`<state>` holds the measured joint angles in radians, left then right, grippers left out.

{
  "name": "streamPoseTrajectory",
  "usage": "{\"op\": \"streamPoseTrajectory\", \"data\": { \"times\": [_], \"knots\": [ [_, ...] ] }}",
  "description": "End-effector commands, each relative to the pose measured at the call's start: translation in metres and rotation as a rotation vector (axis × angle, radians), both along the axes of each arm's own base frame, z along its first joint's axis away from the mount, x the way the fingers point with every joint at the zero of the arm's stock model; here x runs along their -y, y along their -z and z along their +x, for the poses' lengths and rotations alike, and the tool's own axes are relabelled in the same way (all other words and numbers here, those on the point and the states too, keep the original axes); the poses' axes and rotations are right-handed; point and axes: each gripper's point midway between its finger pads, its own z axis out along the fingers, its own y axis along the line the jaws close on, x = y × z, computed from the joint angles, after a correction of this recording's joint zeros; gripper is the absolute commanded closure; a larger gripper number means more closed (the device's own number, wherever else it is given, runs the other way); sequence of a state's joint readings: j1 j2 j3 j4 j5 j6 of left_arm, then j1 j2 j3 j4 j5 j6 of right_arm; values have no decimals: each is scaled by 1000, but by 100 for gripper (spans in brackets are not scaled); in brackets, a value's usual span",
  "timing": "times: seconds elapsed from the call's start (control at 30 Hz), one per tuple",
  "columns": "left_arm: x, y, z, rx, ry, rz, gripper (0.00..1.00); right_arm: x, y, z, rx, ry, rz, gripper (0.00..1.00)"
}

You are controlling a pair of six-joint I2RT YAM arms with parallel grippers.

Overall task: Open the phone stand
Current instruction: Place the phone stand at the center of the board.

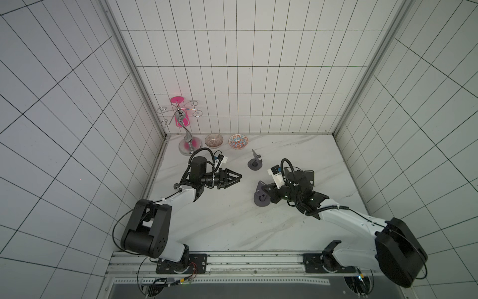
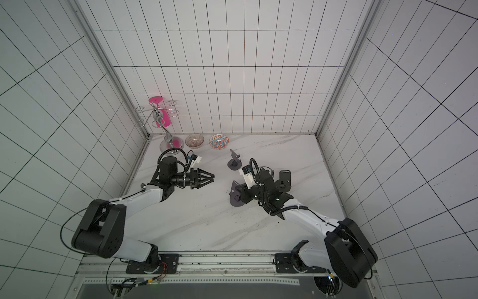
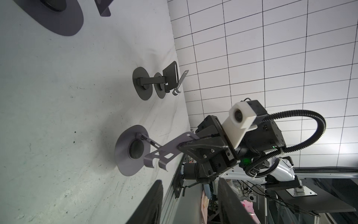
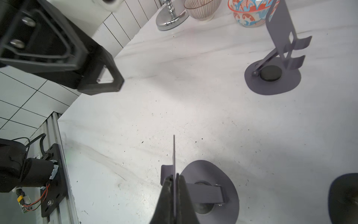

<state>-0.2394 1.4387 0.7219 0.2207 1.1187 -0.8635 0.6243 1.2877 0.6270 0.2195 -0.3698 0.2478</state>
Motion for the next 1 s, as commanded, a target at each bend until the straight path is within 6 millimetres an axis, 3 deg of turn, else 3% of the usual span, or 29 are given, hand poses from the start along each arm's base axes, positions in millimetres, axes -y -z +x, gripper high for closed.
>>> {"op": "streamPoseTrajectory", "data": {
  "times": [0.0, 0.27, 0.5, 0.63, 0.83, 0.9, 0.97],
  "knots": [
    [-7, 8, -10, -7, -13, 82, 52, -8, -9, 9, 39, -12, 64, 100],
    [-12, 2, -23, 14, -27, 97, 51, -15, 10, 28, 0, -24, 45, 100],
    [-11, -5, -24, 27, -19, 95, 50, -15, 4, 35, -33, -46, 41, 77],
    [-12, -13, -26, 37, -18, 93, 46, -11, -22, 33, -6, -36, 42, 55],
    [-14, -22, -22, 59, -34, 113, 37, 6, -62, 25, 39, 5, 13, 44],
    [-20, -18, -18, 76, -64, 186, 28, 17, -81, 21, 82, 37, -10, 30],
    [-31, -14, -11, 107, -119, 304, 14, 32, -99, 16, 120, 75, -53, 26]
  ]
}}
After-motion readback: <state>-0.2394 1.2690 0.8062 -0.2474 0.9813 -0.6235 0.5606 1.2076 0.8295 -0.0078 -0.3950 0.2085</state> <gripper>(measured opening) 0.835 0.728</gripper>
